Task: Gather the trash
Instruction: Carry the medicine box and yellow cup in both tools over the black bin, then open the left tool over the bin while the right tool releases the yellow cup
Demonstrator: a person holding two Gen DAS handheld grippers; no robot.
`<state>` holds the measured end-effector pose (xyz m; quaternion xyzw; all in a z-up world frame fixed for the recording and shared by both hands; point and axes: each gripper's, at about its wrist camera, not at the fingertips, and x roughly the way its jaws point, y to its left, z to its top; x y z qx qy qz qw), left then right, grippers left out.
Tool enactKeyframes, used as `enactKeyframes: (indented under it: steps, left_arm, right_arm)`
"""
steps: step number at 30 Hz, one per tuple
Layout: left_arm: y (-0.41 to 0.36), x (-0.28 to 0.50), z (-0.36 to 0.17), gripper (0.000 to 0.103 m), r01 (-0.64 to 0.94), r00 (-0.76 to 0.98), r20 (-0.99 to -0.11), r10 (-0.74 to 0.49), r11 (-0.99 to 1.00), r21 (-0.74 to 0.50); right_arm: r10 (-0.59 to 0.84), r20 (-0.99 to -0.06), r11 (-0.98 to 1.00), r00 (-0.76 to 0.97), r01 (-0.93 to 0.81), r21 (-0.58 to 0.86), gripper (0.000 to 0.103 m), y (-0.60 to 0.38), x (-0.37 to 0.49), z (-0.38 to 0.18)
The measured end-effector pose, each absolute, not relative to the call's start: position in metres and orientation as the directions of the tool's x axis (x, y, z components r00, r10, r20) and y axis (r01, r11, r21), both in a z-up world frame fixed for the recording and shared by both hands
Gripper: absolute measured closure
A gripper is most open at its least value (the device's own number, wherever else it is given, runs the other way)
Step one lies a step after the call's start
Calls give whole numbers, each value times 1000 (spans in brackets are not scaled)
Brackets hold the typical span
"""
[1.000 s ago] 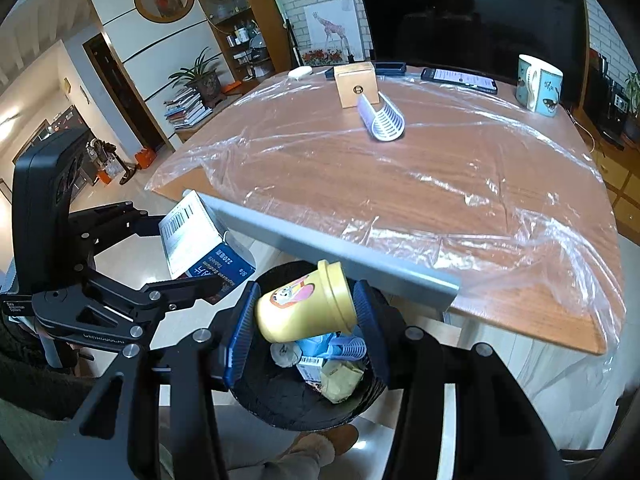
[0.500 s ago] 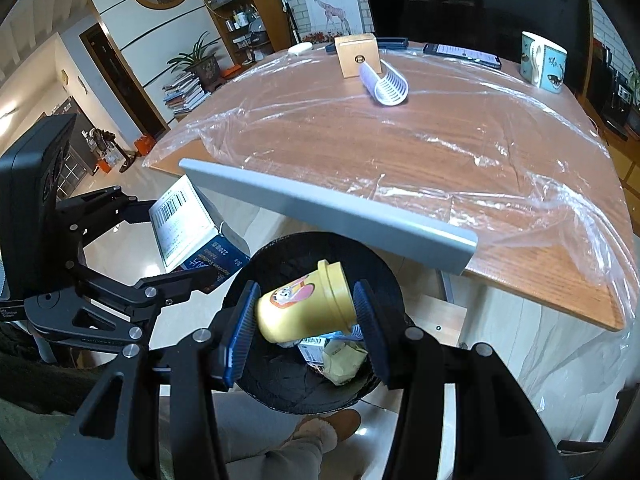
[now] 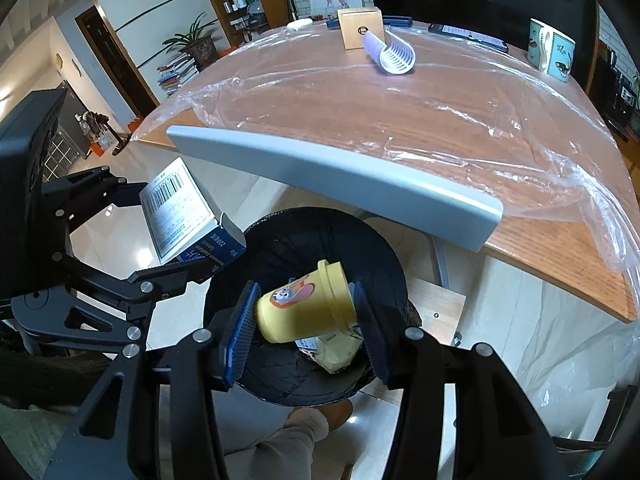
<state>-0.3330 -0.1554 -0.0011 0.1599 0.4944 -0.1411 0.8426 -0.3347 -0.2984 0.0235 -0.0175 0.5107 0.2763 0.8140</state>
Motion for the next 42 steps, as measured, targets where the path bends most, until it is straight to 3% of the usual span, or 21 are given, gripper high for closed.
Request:
enactKeyframes:
  steps: [29,30,32,38,42]
  left_arm:
    - [-166,-325,-37,22,427,412,-910,-43,891,151]
    - [-166,-324,-36,21,425,417,-908,-42,892,154]
    - [-163,-324,-35,21,412,422,-906,-43,899,149]
    - [-149,-321,-24,11,400,401,-908,-125,915,51]
    - [-146,-321,-13,11,406,415,-897,-150,913,35]
  right_arm:
    - [402,-875,854,272,-457,250,54,-293,-329,-13]
    - [400,-873,856,279,-454,247,51,-294,-330,-13]
    - [406,-866,858,293,-448,251,37,-296,-331,-9]
    - [414,-833,861,368,-456,226,24,-304,-338,21]
    - [432,-797,861,422,-457,225,23,-310,-339,45]
